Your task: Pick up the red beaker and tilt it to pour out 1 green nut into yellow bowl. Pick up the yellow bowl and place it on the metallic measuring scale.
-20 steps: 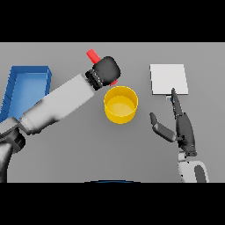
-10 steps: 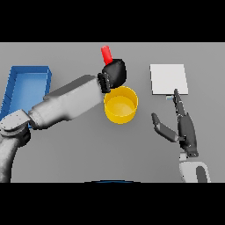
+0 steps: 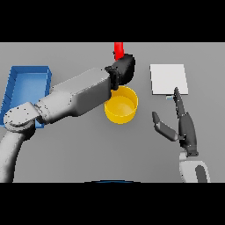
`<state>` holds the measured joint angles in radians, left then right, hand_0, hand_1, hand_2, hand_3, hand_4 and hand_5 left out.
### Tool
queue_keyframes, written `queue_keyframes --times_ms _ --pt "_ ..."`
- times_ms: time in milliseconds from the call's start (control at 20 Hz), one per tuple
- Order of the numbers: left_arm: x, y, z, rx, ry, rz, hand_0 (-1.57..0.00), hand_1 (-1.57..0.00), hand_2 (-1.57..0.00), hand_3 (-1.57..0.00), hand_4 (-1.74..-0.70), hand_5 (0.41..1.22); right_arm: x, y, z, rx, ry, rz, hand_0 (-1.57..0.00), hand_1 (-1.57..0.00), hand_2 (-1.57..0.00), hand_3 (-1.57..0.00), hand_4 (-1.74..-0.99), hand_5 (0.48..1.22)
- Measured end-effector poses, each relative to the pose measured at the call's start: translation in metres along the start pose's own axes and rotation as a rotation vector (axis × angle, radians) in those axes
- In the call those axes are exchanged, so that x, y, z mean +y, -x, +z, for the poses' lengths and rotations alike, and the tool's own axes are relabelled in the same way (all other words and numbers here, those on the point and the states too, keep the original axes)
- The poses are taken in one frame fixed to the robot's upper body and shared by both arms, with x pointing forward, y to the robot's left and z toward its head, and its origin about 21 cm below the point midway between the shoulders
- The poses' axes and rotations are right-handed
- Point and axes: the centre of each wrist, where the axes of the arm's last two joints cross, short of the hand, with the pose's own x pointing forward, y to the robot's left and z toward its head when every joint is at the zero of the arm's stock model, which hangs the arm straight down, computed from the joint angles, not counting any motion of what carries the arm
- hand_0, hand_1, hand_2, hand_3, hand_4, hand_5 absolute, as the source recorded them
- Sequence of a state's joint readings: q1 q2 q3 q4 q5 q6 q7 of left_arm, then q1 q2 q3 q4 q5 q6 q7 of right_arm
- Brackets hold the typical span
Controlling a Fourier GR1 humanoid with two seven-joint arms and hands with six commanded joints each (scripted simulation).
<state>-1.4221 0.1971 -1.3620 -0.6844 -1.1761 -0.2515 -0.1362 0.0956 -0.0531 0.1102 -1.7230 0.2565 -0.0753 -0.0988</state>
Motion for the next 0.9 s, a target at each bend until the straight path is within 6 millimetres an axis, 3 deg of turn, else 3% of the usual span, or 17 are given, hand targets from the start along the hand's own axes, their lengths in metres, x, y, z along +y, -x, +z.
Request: queue_keyframes --times_ms 200,300,450,550,700,900 --pt "0.004 0.055 0.014 0.114 0.019 -0.060 -1.57 -1.57 -1.57 -1.57 -1.73 1.221 0.002 0.004 0.002 -0.001 -0.019 -0.015 0.00 0.00 0.00 0.00 -1.154 0.654" --pt "0.002 0.088 0.026 0.181 0.013 -0.006 -1.57 -1.57 -1.57 -1.18 -1.73 1.221 0.006 0.003 0.002 -0.010 -0.027 0.001 0.00 0.00 0.00 0.00 -1.160 0.660" --pt "-0.010 0.144 0.054 0.362 0.016 0.127 -1.57 -1.57 -1.57 -1.37 -1.73 1.221 0.007 0.001 0.001 -0.025 -0.032 -0.002 0.00 0.00 0.00 0.00 -1.160 0.661" --pt "-0.021 0.176 0.074 0.483 -0.016 0.329 -1.57 -1.57 -1.57 -1.44 -1.73 1.221 0.012 0.002 0.003 -0.025 -0.044 -0.030 0.00 0.00 0.00 0.00 -1.152 0.652" --pt "-0.064 0.209 0.109 0.671 -0.084 0.777 -1.57 -1.57 -1.57 -1.42 -1.74 1.221 0.008 0.000 -0.006 -0.011 -0.015 0.037 0.00 0.00 0.00 0.00 -1.144 0.633" --pt "-0.142 0.212 0.146 0.876 -0.152 1.230 -1.57 -1.57 -1.57 -1.46 -1.74 1.221 0.009 0.001 -0.008 -0.036 -0.037 -0.015 0.00 0.00 0.00 0.00 -1.093 0.623"
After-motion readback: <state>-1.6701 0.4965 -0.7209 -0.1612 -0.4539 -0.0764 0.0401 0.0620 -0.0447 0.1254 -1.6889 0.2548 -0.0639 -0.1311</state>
